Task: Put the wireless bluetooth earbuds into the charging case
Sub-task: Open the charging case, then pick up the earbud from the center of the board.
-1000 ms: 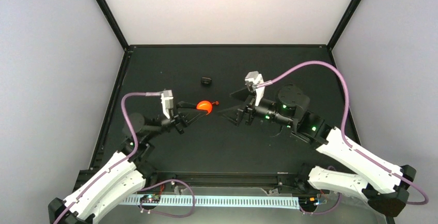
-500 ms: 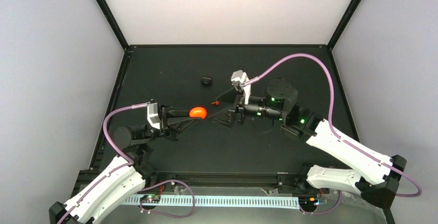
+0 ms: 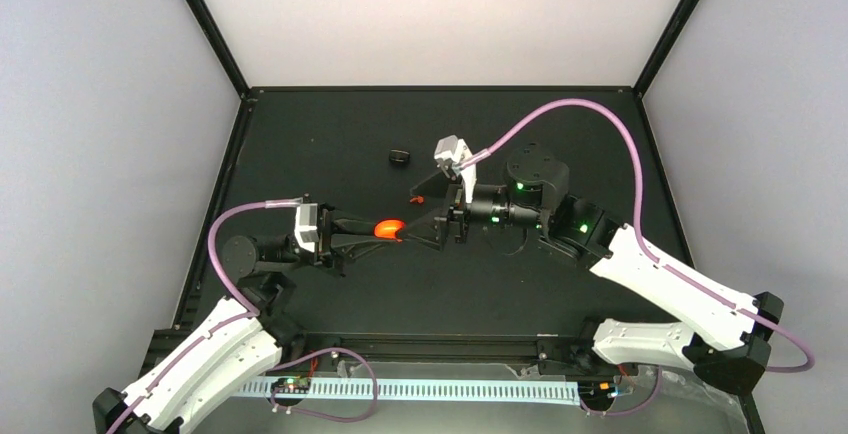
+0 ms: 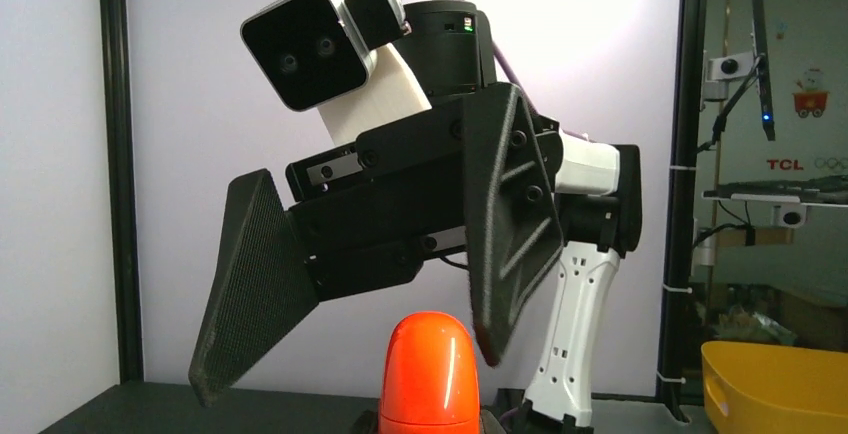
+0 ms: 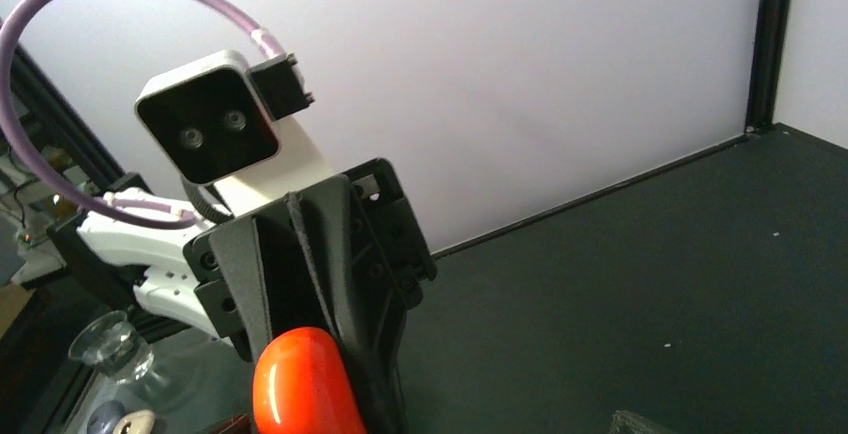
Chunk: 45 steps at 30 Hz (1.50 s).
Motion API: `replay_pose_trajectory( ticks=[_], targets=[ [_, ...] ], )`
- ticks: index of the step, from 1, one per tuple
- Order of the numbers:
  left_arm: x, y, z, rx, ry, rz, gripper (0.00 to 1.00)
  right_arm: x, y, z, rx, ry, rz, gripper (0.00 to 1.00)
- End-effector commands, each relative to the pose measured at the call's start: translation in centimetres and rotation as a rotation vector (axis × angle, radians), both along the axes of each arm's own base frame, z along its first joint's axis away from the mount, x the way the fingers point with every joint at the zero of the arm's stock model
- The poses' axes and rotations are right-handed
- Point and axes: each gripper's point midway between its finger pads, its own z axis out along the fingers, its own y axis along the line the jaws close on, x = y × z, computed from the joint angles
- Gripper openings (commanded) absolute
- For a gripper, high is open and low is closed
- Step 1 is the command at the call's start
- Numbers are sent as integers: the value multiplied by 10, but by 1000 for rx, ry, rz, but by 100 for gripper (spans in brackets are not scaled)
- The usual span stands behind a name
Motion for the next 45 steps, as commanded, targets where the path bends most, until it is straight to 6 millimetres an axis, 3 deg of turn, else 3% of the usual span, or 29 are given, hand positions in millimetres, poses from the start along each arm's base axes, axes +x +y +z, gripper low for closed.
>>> replay_pose_trajectory(
  ticks=[1, 8, 16, 21, 28, 31, 34, 38, 41, 45],
  targets=[
    [-12, 1, 17, -1, -89, -23, 1, -14, 6, 2, -48, -64, 58, 93],
    [-18, -1, 17, 10, -103, -66, 2, 11, 2, -7, -106, -77, -94, 93],
    [-21, -3, 9, 43, -108, -85, 1, 32, -16, 10, -55, -92, -260, 91],
    [-20, -3, 7, 44, -107, -78, 2, 31, -20, 18, -22, -90, -272, 90],
    [-17, -2, 8, 40, -94, -57, 2, -5, -14, 30, 39, -103, -73, 90],
    [-15, -2, 7, 39, -87, -51, 2, 1, -18, 26, 31, -99, -116, 89],
    [-15, 0, 7, 39, -78, -29, 2, 22, -34, 21, 28, -86, -265, 90],
    [-16, 7, 0, 30, -57, 14, 1, 79, -74, -18, 41, 66, -513, 90],
    [-19, 13, -6, 15, -35, 29, 2, 122, -97, -83, -44, 208, -695, 88],
    [-22, 19, -14, 2, -17, 44, 1, 156, -101, -164, -160, 318, -804, 86]
  ],
)
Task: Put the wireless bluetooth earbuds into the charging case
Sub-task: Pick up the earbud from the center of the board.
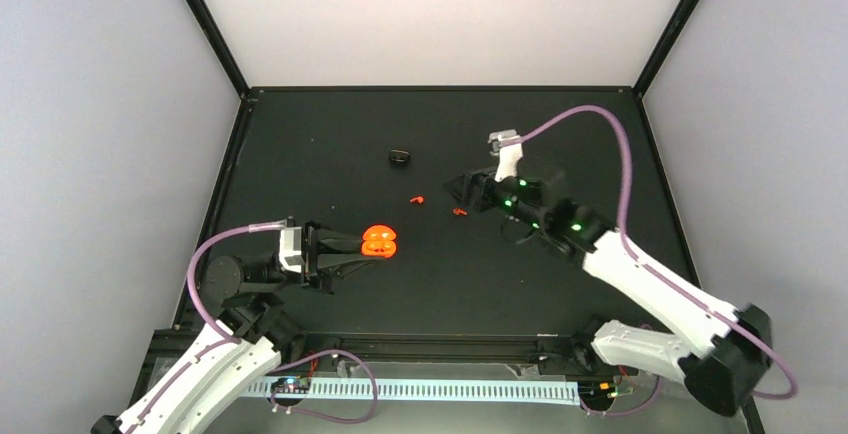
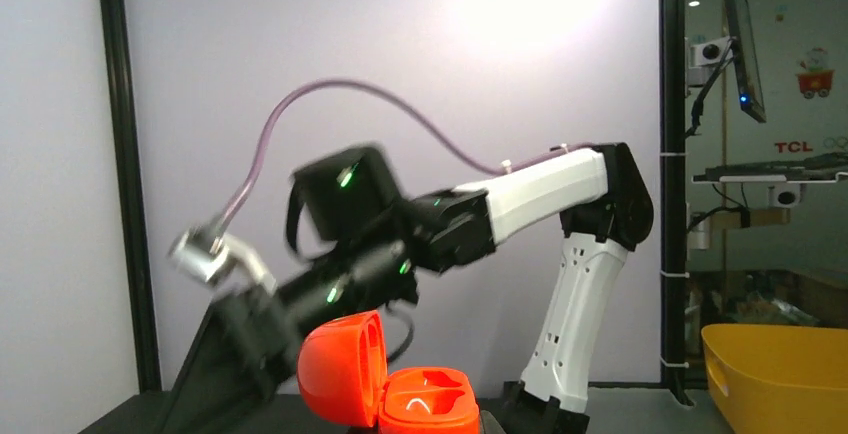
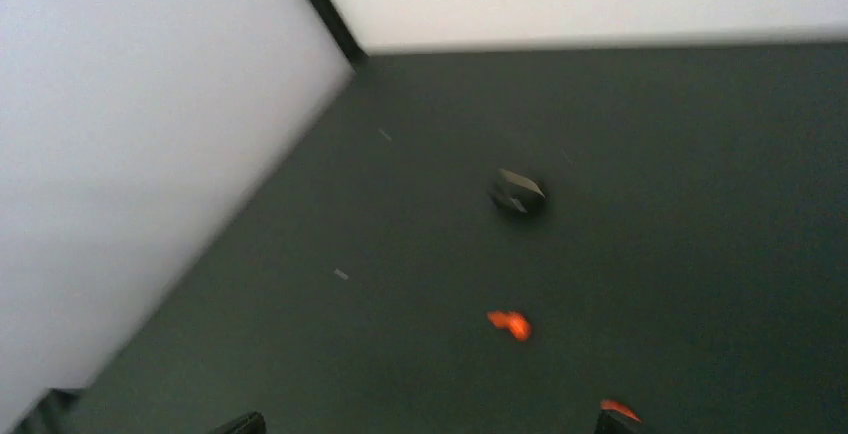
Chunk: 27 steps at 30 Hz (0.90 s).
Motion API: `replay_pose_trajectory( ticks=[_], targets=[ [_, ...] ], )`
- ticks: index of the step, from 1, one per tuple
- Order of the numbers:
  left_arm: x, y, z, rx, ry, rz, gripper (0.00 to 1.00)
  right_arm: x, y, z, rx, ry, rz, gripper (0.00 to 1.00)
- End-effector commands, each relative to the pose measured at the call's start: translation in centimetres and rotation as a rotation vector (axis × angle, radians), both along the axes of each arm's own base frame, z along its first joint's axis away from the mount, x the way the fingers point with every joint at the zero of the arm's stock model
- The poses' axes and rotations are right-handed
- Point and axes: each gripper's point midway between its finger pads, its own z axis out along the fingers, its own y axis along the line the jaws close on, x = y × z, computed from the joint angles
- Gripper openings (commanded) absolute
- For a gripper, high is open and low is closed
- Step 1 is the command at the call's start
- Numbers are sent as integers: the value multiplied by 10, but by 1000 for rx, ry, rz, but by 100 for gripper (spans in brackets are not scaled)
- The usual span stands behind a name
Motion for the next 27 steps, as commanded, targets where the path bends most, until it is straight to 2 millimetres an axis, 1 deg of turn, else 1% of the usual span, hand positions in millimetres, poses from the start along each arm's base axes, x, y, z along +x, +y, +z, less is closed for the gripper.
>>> replay_pose_trajectory(
  ticks=[1, 4, 6, 9, 11, 12, 13, 14, 16, 20, 23, 27],
  targets=[
    [3, 3, -13, -2, 47, 31, 2, 41, -7, -87, -49, 172, -166, 85],
    [4, 3, -17, 6, 48, 36, 2, 67, -6, -137, -82, 285, -207, 80],
    [3, 4, -18, 11, 45, 39, 2, 84, -5, -161, -115, 324, -236, 78],
    [3, 4, -21, 25, 46, 45, 2, 103, -3, -185, -156, 352, -265, 74],
    [3, 4, -22, 26, 44, 49, 2, 115, -1, -202, -214, 367, -272, 72],
    [2, 4, -22, 26, 42, 48, 1, 121, 1, -206, -243, 366, -277, 71],
    [2, 4, -22, 25, 40, 47, 2, 124, 1, -215, -269, 374, -272, 70],
    [1, 4, -21, 25, 37, 45, 1, 128, 4, -219, -288, 380, -264, 69],
    [0, 5, -20, 23, 33, 43, 2, 131, 8, -230, -322, 396, -242, 69],
    [-2, 6, -19, 20, 25, 40, 1, 126, 12, -253, -359, 454, -204, 68],
    [-2, 6, -17, 17, 20, 42, 2, 120, 14, -264, -362, 494, -184, 66],
    [-3, 6, -17, 20, 16, 43, 2, 109, 14, -272, -366, 530, -160, 60]
  ],
)
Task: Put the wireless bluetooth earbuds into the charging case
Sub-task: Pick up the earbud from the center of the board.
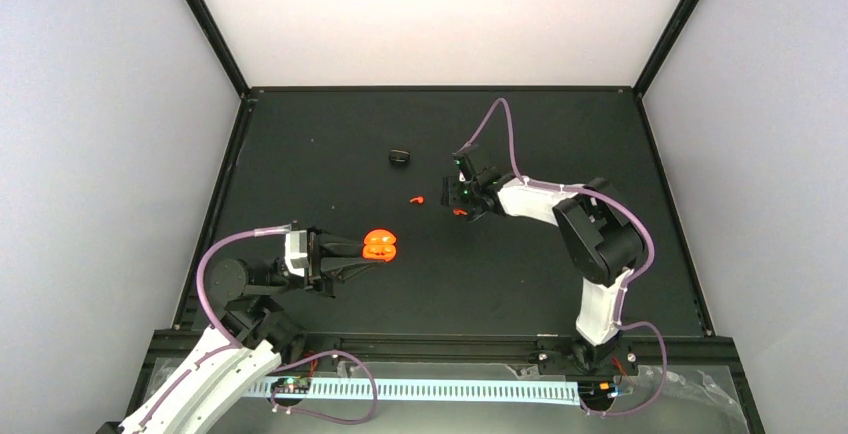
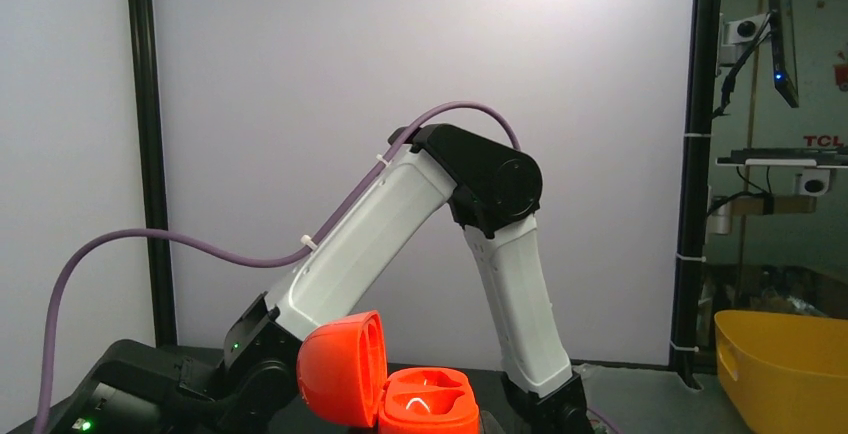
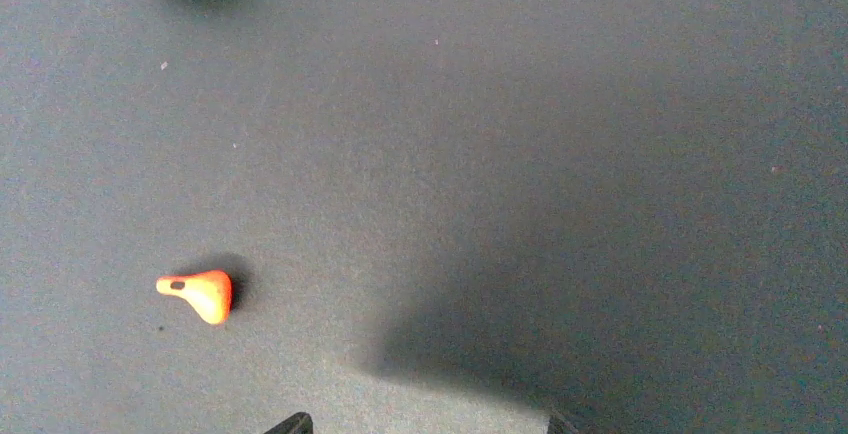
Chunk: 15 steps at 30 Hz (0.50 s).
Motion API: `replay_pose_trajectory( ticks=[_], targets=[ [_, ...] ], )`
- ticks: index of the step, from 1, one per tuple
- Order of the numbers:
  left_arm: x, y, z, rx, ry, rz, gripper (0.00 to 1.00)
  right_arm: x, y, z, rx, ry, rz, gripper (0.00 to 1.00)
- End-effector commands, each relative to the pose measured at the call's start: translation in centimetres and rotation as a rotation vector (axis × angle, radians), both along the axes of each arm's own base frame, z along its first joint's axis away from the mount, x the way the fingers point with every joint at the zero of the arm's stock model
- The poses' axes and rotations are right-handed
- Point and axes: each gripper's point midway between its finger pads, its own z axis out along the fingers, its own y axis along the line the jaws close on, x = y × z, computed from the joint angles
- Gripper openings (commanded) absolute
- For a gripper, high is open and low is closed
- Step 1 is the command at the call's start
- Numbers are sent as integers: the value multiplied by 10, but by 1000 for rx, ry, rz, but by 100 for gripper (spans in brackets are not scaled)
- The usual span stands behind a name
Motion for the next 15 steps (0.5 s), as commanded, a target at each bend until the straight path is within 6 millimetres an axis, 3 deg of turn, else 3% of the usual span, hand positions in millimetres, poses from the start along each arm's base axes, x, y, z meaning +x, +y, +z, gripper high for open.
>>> replay_pose_trajectory(
  ticks=[1, 9, 15],
  targets=[
    [-6, 3, 7, -8, -37, 2, 2, -10, 0, -8, 1, 46, 23, 58],
    [-6, 3, 8, -10, -39, 3, 2, -32, 2, -14, -67, 91, 70, 47],
    [-6, 3, 7, -9, -37, 3, 2, -36, -1, -12, -130, 88, 77, 42]
  ],
)
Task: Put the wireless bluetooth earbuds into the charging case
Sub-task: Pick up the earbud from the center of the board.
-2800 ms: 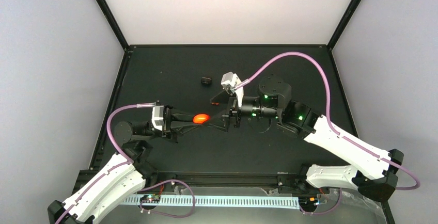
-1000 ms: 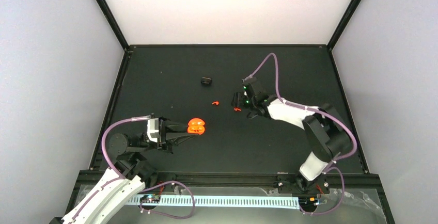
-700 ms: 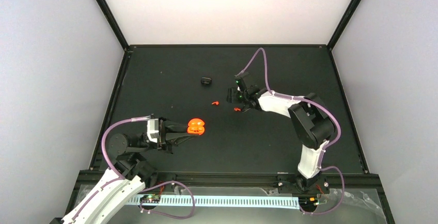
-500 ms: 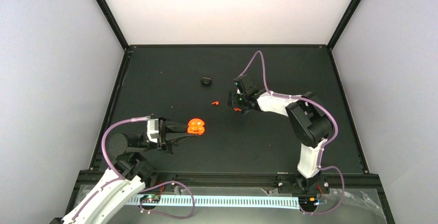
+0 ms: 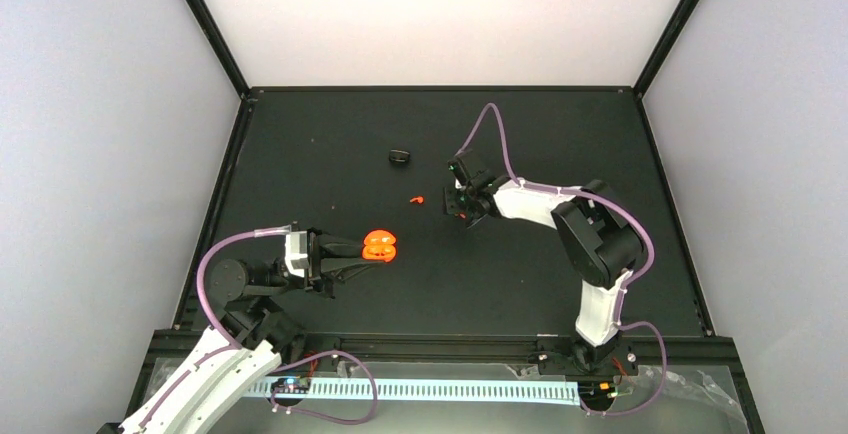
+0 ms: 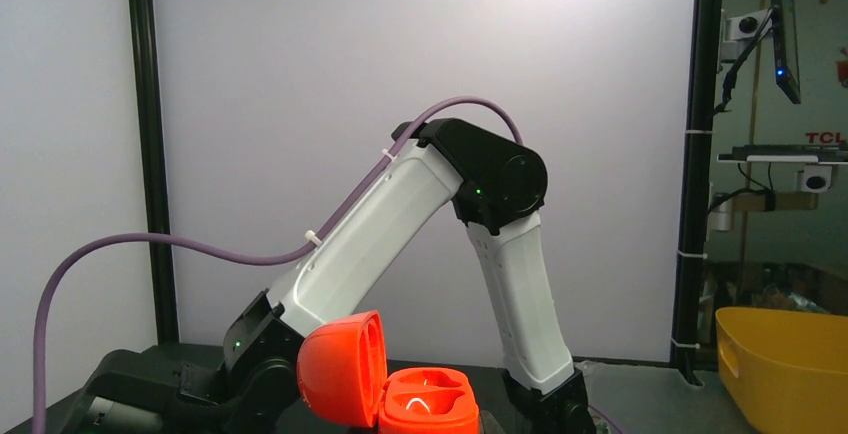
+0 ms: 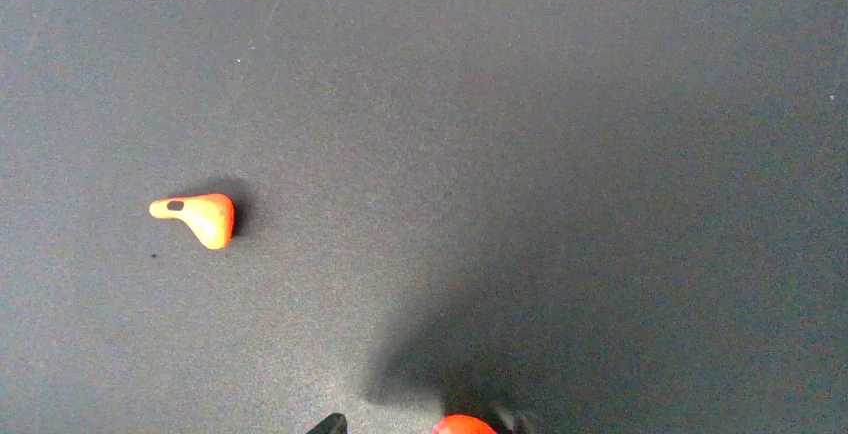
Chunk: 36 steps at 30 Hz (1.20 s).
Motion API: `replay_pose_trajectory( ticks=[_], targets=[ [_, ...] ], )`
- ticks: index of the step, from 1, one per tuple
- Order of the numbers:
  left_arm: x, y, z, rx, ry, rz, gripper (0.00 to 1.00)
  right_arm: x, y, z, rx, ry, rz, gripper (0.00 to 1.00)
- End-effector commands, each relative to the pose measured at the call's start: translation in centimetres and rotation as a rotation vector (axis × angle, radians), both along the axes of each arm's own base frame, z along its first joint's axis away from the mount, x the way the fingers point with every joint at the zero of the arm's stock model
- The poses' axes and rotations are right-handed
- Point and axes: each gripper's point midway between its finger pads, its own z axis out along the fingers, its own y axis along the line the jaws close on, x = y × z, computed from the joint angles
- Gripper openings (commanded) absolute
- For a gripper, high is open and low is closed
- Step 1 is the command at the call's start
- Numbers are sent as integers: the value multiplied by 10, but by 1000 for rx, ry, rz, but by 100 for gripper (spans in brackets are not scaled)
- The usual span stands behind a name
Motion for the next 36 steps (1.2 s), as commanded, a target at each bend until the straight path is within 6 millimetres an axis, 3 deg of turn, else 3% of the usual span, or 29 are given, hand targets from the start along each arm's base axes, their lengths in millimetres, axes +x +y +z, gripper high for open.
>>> replay_pose_trajectory(
  ticks=[1, 7, 17, 36],
  targets=[
    [-6, 3, 9, -14, -33, -1, 2, -13, -7, -2, -98, 33, 21, 41],
    [-6, 3, 9, -14, -35, 0, 2, -18, 0, 1, -155, 28, 52, 39],
    [-6, 4, 9, -14, -39, 5, 2, -7, -8, -11, -251, 30, 28, 38],
    [-7, 5, 10, -20, -38, 9, 2, -12, -12, -16, -330, 22, 49, 21]
  ],
)
